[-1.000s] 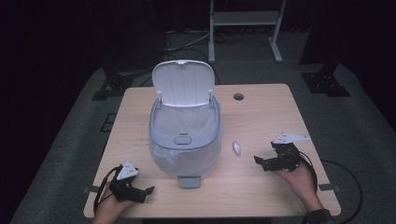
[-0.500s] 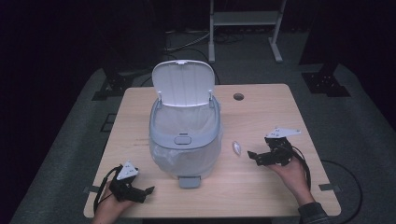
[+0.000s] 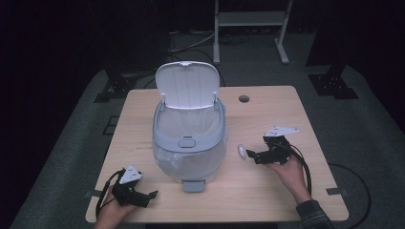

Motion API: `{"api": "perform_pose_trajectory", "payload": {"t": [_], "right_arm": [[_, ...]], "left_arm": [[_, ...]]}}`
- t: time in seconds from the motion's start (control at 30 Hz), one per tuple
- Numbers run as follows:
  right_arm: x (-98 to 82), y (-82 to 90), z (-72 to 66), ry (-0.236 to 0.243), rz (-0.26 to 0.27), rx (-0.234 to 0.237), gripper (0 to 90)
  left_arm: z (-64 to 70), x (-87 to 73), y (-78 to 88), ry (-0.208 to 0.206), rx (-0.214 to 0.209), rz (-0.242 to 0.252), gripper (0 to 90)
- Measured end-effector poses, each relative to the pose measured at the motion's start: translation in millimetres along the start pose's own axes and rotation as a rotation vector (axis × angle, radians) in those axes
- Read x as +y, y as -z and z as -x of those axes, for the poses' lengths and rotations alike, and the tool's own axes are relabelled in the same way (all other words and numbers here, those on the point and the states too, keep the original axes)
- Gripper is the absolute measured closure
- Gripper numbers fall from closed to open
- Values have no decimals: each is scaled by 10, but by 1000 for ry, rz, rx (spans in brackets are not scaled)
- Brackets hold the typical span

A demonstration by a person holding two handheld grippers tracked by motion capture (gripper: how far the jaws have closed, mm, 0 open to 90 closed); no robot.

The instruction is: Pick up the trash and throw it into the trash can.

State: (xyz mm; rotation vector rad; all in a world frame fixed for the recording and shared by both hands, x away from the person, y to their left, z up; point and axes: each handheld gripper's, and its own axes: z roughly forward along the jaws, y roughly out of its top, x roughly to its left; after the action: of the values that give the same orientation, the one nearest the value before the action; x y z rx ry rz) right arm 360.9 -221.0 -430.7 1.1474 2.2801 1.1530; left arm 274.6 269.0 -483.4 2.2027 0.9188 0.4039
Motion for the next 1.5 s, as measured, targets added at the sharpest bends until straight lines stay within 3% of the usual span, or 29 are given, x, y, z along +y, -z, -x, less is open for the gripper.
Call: {"api": "perform_pose_trajectory", "payload": {"t": [0.57, 0.63, 1.03, 1.3, 1.5], "right_arm": [[34, -257, -28, 2, -14, 8, 82], [30, -291, -30, 3, -13, 11, 121], [-3, -533, -46, -7, -35, 29, 158], [-48, -623, -55, 10, -76, 32, 224], [-81, -651, -66, 33, -95, 43, 395]], "left_arm": [[0, 0, 0, 0, 0, 0, 0], [-1, 0, 0, 0, -1, 0, 0], [-1, 0, 0, 0, -1, 0, 0], [-2, 0, -1, -2, -2, 0, 0], [-3, 1, -1, -3, -4, 0, 0]]}}
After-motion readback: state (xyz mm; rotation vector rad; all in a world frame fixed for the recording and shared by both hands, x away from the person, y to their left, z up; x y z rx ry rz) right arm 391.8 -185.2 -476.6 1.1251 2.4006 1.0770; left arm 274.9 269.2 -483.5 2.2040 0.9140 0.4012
